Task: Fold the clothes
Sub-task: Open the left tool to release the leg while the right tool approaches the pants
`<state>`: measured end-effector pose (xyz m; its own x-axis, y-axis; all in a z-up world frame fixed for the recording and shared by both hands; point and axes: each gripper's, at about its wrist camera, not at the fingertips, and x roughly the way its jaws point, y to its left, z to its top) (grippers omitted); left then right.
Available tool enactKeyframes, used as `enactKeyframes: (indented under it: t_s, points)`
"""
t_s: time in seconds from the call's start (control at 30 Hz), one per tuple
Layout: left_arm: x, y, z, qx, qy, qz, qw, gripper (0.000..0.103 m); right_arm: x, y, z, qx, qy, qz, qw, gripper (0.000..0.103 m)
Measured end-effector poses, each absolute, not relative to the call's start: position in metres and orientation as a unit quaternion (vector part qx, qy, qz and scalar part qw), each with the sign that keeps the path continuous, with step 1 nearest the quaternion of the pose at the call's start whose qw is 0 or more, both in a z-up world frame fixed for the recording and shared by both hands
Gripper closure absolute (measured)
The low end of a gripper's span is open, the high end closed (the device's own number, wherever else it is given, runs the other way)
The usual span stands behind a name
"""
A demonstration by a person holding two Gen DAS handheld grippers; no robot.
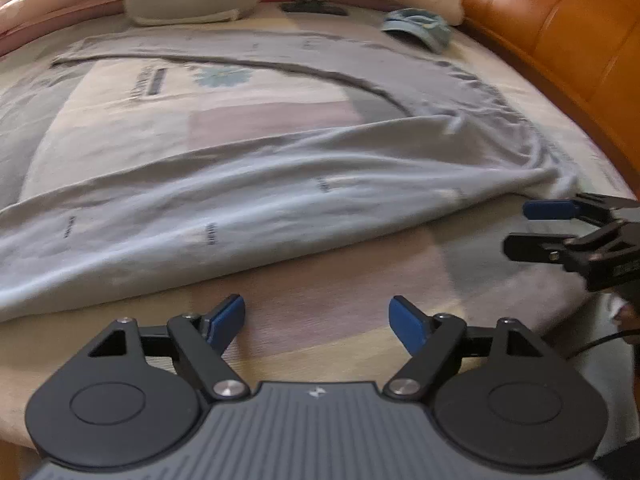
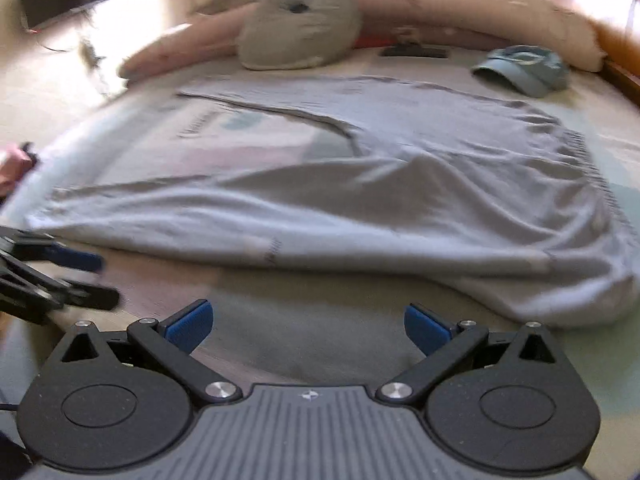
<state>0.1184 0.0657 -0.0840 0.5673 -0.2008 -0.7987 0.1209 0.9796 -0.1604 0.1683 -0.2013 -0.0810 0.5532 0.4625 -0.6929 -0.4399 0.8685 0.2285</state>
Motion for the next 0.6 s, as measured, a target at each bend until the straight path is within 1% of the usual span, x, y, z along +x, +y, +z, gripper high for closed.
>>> enactKeyframes:
  t_s: [0.07,0.13,0.3,0.47,0.6]
  points:
    - [0.120,0.071,-0.086,-0.046,0.452,-0.086,0.887,0.020,0.177,-0.196,-0.084,0.017,0.407,0.268,0.873,0.000]
    - [0.126,0.077,-0.087,-0.053,0.445,-0.078,0.890,0.020,0.184,-0.191,-0.088,0.016,0.413,0.273,0.869,0.000]
    - [0.138,0.090,-0.082,-0.085,0.427,-0.062,0.898,0.020,0.195,-0.182,-0.087,-0.003,0.404,0.270,0.874,0.000]
    - [0.148,0.102,-0.072,-0.082,0.398,-0.061,0.911,0.020,0.206,-0.180,-0.071,-0.009,0.376,0.284,0.882,0.000]
    - [0.166,0.112,-0.073,-0.081,0.393,-0.056,0.914,0.020,0.225,-0.170,-0.073,-0.024,0.380,0.283,0.880,0.000]
